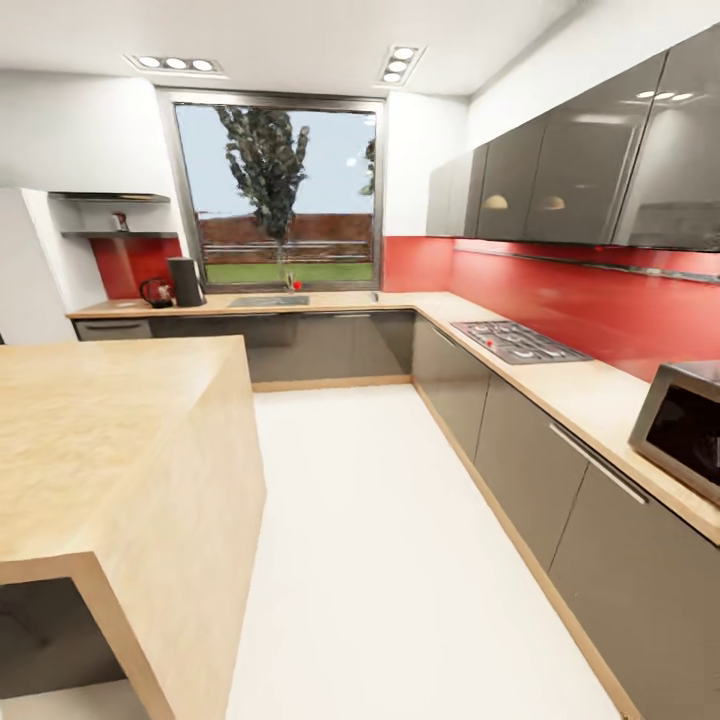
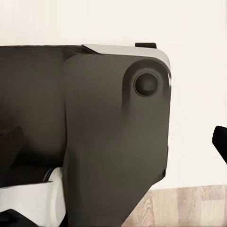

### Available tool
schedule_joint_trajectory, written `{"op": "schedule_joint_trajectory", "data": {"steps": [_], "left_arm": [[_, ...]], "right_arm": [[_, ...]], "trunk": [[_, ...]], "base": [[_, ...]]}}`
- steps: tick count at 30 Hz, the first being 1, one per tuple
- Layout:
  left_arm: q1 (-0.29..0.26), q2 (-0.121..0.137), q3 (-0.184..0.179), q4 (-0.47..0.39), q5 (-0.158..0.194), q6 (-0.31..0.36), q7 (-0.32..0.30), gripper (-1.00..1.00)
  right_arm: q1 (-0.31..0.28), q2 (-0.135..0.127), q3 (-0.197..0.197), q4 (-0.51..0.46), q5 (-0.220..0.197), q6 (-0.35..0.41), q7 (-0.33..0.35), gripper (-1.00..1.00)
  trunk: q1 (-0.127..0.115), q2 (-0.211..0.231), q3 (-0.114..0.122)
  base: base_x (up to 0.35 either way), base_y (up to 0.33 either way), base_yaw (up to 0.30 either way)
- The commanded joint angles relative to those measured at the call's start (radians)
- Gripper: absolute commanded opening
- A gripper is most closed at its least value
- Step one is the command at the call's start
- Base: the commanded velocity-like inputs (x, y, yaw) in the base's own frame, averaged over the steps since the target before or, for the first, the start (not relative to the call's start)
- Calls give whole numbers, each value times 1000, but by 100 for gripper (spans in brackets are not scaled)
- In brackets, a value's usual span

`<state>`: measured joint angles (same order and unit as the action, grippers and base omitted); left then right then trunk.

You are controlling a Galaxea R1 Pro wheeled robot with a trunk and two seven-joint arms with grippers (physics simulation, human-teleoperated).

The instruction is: Set up a coffee station on the kitchen countertop: keep the coffee maker on the countertop, move the bottle of coffee from the kitchen shelf to the counter next to the coffee maker, place a paper coffee filter on top of the coffee maker, put the saucer next to the coffee maker with the coffee cup on the saucer, and place the electric kettle next to the coffee maker.

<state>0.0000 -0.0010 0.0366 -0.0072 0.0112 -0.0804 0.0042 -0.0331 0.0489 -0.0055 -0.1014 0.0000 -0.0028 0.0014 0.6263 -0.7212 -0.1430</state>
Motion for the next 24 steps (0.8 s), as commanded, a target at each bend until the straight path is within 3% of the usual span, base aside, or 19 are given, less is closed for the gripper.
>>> {"op": "schedule_joint_trajectory", "data": {"steps": [1,14,24], "left_arm": [[0,0,3,0,1,-2,0,100],[0,-1,3,0,1,-2,0,100],[-4,-3,1,-4,0,-7,0,100]], "right_arm": [[-1,0,-1,0,0,0,0,100],[-1,0,1,0,0,0,0,100],[-1,0,1,-2,0,-2,0,100]], "trunk": [[-4,6,2],[-54,97,29],[-92,167,57]], "base": [[0,0,-265],[0,0,-217],[0,0,-29]]}}
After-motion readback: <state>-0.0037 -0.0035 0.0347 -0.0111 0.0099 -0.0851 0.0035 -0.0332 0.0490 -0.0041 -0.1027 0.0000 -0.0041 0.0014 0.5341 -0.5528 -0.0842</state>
